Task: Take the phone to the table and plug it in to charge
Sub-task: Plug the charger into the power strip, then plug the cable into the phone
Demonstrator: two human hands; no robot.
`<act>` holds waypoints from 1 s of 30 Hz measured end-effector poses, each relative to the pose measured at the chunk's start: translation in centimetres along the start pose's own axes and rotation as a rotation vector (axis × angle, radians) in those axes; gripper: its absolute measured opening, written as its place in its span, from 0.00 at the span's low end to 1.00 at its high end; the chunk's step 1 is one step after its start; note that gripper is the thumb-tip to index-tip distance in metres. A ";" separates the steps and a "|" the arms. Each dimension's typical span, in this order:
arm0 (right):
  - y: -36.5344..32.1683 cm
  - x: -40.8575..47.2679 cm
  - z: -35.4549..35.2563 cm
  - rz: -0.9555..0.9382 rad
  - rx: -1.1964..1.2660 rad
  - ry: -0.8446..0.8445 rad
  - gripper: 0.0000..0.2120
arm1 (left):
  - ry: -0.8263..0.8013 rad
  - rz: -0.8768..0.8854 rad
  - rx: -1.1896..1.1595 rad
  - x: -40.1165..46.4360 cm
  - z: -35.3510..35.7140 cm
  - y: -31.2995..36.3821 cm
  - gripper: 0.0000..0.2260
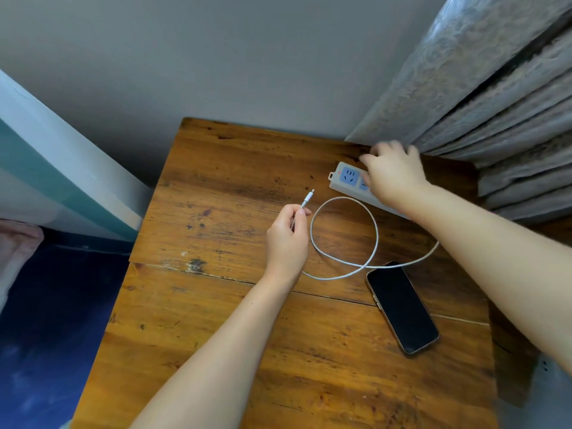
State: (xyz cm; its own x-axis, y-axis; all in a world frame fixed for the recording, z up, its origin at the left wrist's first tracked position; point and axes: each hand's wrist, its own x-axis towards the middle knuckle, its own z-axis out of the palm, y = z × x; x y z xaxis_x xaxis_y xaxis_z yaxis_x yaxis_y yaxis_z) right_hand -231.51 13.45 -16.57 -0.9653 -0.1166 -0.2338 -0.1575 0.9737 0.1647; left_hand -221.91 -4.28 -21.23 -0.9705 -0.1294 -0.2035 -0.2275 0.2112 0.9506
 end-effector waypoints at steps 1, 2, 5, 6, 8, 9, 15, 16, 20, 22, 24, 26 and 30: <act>-0.5 -1.5 -0.1 -0.042 0.186 0.149 0.15 | -0.009 -0.004 -0.041 -0.3 0.2 0.3 0.11; -1.2 -3.0 -0.3 -0.060 0.419 0.209 0.14 | -0.026 -0.016 -0.083 -0.6 0.4 0.6 0.11; -2.6 -7.4 -0.9 0.048 1.040 -0.005 0.13 | -0.124 -0.051 -0.186 -2.0 1.7 1.7 0.11; -2.7 -8.5 -0.7 0.087 1.187 -0.080 0.12 | -0.161 -0.053 -0.206 -2.6 2.2 2.0 0.11; -2.0 -10.7 -0.3 0.147 1.403 -0.129 0.10 | -0.239 -0.047 -0.209 -3.9 3.3 2.6 0.11; -1.5 -11.5 -0.1 0.162 1.485 -0.131 0.10 | -0.277 -0.039 -0.202 -4.4 3.8 2.9 0.11; 2.3 -15.9 1.8 0.007 1.377 -0.044 0.08 | -0.526 -0.073 -0.129 -7.5 6.4 3.2 0.09; 3.0 -16.3 2.1 -0.015 1.293 0.019 0.08 | -0.496 -0.081 -0.074 -7.8 6.7 2.7 0.08; 5.1 -17.9 4.2 -0.196 0.766 0.073 0.06 | -0.208 -0.326 0.010 -9.9 7.5 -0.9 0.07; 5.3 -18.4 6.7 -0.265 0.455 -0.068 0.06 | -0.215 -0.538 0.029 -11.2 8.0 -2.5 0.10; 5.4 -18.7 9.3 -0.170 0.305 -0.218 0.04 | -0.271 -0.688 0.016 -12.1 9.0 -3.3 0.12; 5.6 -18.7 11.1 0.011 0.322 -0.301 0.02 | -0.260 -0.749 -0.057 -12.5 10.1 -3.5 0.14; 5.5 -18.1 12.8 0.280 0.630 -0.294 0.06 | -0.214 -0.787 -0.184 -12.5 12.0 -2.5 0.16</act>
State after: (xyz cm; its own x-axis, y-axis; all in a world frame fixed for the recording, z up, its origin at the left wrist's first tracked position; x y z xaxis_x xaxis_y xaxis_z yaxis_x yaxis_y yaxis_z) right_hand -212.20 23.46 -23.70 -0.8423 0.1231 -0.5248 0.3203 0.8973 -0.3037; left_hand -210.18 8.41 -23.92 -0.5321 0.0177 -0.8465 -0.8466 -0.0274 0.5315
